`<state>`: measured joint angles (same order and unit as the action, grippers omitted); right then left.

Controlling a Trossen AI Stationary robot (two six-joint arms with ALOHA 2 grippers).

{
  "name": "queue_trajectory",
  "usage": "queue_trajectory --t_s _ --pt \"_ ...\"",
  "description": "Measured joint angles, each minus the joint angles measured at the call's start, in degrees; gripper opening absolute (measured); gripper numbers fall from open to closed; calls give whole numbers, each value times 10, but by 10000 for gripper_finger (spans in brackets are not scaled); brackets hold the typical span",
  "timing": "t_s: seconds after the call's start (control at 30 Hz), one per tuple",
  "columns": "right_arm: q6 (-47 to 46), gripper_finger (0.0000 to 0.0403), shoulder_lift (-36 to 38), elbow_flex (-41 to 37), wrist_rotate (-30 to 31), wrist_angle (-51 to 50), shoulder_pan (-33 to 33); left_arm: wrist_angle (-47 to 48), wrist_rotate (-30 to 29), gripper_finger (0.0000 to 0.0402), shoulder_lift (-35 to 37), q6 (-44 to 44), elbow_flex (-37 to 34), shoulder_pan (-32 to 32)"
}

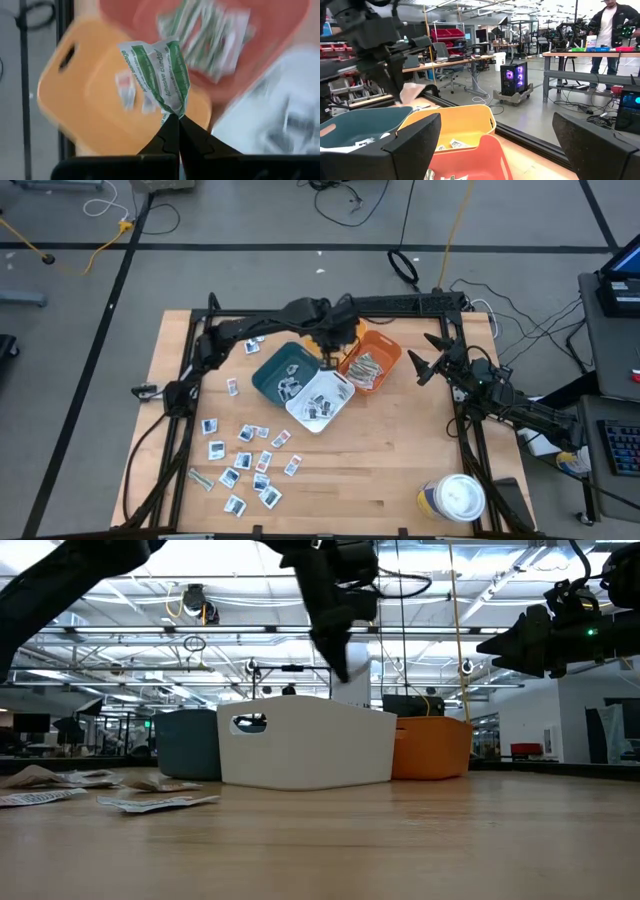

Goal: Pick & Place First Aid Supplies
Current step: Put the green bandage pack into the orange bin

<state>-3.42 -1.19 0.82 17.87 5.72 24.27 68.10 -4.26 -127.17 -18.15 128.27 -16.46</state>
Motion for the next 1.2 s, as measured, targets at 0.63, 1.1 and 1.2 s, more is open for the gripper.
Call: queue_trajectory --t_s 0.63,1.1,1.2 --pt "0 377 -9 0 0 -2 0 -180 57 0 -103 19 -12 48" --pt "0 377 -15 0 0 0 0 -174 30 139 -109 41 -12 45" --pt "0 377 -15 0 0 0 0 -174 14 202 -109 51 -12 42"
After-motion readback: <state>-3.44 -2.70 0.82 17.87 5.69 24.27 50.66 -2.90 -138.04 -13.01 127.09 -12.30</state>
